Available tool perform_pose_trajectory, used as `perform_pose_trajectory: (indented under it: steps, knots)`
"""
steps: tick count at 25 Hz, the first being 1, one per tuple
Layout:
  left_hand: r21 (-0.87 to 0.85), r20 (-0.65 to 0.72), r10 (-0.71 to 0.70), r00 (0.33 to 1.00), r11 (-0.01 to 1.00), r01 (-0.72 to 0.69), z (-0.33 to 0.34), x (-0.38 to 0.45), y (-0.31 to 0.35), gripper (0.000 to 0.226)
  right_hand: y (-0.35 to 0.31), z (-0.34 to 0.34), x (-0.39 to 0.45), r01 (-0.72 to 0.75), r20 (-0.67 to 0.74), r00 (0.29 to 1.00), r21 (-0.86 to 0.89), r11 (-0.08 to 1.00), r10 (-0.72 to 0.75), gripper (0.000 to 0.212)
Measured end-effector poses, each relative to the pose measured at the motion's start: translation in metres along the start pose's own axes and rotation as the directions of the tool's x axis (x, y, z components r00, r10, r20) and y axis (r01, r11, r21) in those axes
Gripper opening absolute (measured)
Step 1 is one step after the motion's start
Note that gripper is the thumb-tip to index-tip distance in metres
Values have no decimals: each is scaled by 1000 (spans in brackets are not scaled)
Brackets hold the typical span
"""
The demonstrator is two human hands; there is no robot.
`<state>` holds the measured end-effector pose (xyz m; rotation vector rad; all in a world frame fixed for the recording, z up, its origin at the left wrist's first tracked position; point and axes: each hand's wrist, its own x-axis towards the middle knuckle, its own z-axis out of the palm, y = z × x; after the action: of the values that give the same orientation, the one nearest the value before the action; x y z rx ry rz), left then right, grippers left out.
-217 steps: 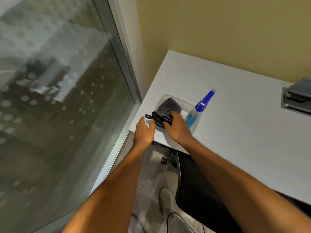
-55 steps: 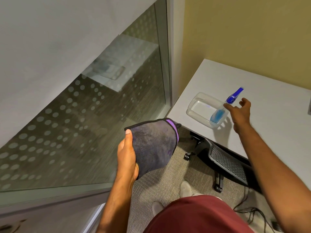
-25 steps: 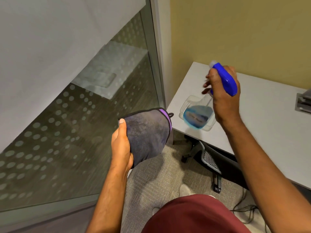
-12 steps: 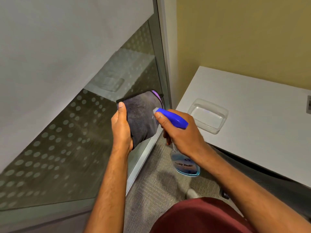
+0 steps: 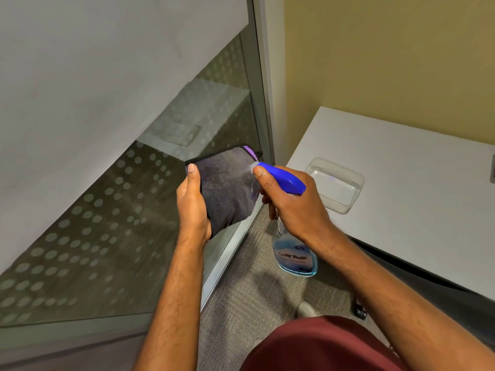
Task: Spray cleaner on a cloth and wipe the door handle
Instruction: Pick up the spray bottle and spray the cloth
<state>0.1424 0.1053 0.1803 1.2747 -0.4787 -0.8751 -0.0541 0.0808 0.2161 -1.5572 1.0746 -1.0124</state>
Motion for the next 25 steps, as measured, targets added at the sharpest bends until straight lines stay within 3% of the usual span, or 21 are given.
perform_pose_trajectory:
  steps: [4,9,14,20,25]
  knots:
    - [-18,-10,12,1000,1000,-12,4,-2,0,40,5,-2,-2,19,-14,1000,-105,994,-20,61]
    - [-37,-32,32,999,999,-33,-3,-4,3,39,6,-19,8,-86,-55,995,0,996,86,47]
    - [-33,-46,36,998,999,-37,-2,-2,7,39,7,-30,12,-133,-1,991,21,991,133,54]
    - [-44,-31,80,996,996,-82,-3,1,16,42,12,-43,27,-160,-80,984,21,987,161,55]
    - [-61,-45,83,996,994,-86,0,8,14,42,3,-41,17,-181,67,981,-21,983,182,63]
